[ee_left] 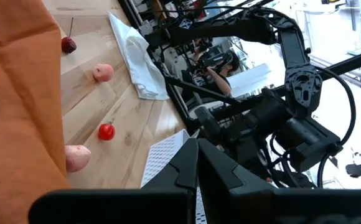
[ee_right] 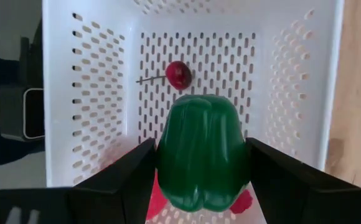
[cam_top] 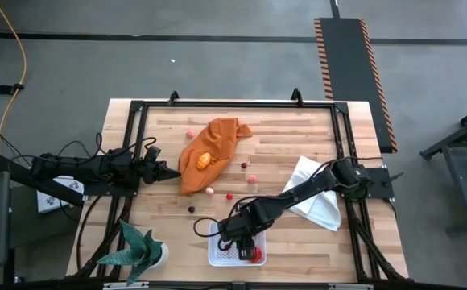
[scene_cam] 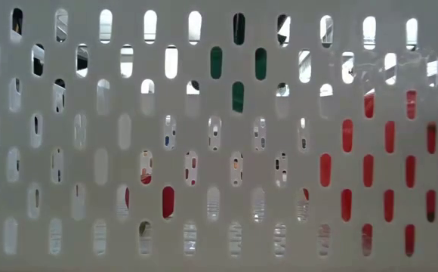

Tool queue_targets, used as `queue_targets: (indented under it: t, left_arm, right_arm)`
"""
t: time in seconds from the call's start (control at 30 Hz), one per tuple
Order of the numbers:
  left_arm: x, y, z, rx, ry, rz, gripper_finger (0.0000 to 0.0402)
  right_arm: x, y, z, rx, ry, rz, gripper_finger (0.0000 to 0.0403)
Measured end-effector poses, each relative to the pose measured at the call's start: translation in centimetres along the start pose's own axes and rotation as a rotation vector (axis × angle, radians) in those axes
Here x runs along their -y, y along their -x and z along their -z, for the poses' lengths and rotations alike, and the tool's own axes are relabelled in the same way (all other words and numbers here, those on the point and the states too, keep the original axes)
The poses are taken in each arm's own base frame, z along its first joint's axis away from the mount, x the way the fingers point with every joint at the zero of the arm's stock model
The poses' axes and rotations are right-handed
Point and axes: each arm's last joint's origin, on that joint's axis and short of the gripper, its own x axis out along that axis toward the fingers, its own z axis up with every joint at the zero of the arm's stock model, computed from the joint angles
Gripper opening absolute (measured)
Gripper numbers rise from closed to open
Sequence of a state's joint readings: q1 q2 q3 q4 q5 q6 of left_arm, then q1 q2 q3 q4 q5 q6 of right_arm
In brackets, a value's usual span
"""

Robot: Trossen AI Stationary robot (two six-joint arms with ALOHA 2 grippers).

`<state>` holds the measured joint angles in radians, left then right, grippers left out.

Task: Pick and placing Produce into tupperware
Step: Put the green bell pepper into the white bin

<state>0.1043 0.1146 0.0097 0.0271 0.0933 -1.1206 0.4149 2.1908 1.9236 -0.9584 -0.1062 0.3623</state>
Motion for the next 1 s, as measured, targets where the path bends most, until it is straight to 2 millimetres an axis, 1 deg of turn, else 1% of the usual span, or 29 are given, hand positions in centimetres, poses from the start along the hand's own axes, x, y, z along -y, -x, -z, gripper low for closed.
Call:
queue_targets:
  t: [0.23,0.4,0.53,1.0]
  left_arm:
    - [0.0,0.0,0.0,0.000,0.000,0.000,0.0001]
    - [0.0,0.0,0.0,0.001,0.000,0.000,0.0001]
    - [0.0,0.0,0.0,0.000,0.000,0.000,0.0001]
    - [0.0,0.0,0.0,0.000,0.000,0.000,0.0001]
  right_arm:
    - [-0.2,-0.8,-0.2,0.015,-0.017,-0.011,0.0218]
    - [-0.1,-2.2,-0.2,-0.009,-0.027,-0.010,0.0218]
    - [0.0,-2.7,-0.1,-0.021,-0.038,-0.006,0.0218]
    - [0.1,-3.0,0.1,-0.032,-0.040,0.009,0.0218]
